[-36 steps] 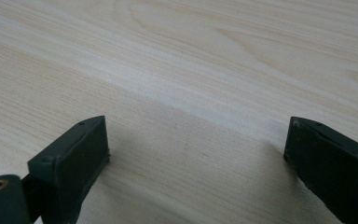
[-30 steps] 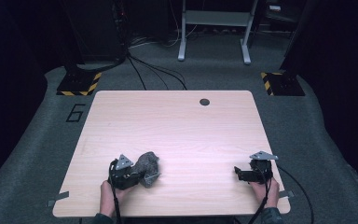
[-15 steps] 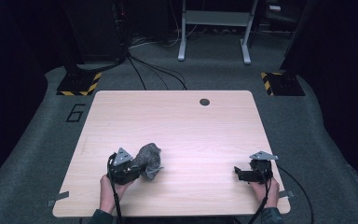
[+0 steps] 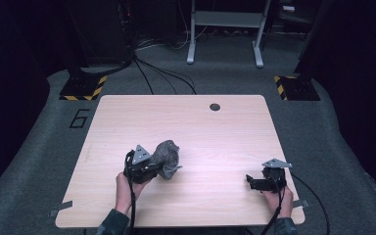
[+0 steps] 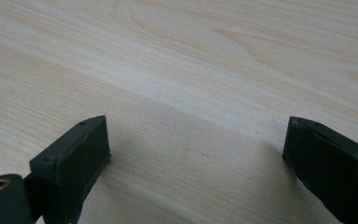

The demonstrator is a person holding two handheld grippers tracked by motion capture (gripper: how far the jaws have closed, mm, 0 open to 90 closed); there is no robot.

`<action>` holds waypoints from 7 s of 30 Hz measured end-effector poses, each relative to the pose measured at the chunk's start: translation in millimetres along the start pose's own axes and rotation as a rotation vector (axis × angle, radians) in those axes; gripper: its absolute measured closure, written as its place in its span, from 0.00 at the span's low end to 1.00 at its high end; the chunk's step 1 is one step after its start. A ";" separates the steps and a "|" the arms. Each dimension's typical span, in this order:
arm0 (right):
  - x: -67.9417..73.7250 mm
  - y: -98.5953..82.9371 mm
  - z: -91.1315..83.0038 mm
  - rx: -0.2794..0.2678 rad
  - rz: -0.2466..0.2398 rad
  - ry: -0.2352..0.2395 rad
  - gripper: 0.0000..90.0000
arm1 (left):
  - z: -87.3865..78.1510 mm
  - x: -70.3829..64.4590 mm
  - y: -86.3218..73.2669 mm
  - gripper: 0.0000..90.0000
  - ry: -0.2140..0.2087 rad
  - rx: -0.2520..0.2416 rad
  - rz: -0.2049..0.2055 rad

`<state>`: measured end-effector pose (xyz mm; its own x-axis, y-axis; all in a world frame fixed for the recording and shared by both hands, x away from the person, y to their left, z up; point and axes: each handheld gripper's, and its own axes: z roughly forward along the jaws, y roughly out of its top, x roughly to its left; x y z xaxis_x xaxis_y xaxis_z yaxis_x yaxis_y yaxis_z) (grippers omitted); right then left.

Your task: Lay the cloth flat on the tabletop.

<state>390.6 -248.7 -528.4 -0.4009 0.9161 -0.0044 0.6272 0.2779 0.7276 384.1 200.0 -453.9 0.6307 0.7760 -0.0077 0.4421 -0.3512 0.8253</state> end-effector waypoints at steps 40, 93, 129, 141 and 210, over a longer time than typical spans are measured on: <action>0.3 2.5 -1.2 0.002 0.002 0.014 0.17 | 56.2 -0.9 15.7 0.25 -0.076 0.030 -0.076; 141.6 113.0 59.5 -0.064 -0.228 0.248 0.81 | 71.4 -5.0 59.0 0.97 -0.122 -0.016 -0.011; 106.3 142.5 35.0 -0.083 -0.126 0.214 0.91 | 99.0 -16.8 28.4 0.94 -0.161 0.073 0.022; 80.6 139.9 27.0 -0.081 -0.086 0.174 0.92 | 73.5 15.1 42.3 0.97 -0.081 0.038 -0.007; 47.8 140.1 29.3 -0.007 -0.052 0.175 0.90 | 70.1 28.7 41.8 0.39 -0.129 0.091 0.174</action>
<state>478.9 -157.5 -446.8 -0.5430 0.8362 0.0769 0.5980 0.3208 0.7345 465.4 170.9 -459.2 0.7763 0.6281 0.0530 0.3715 -0.5238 0.7665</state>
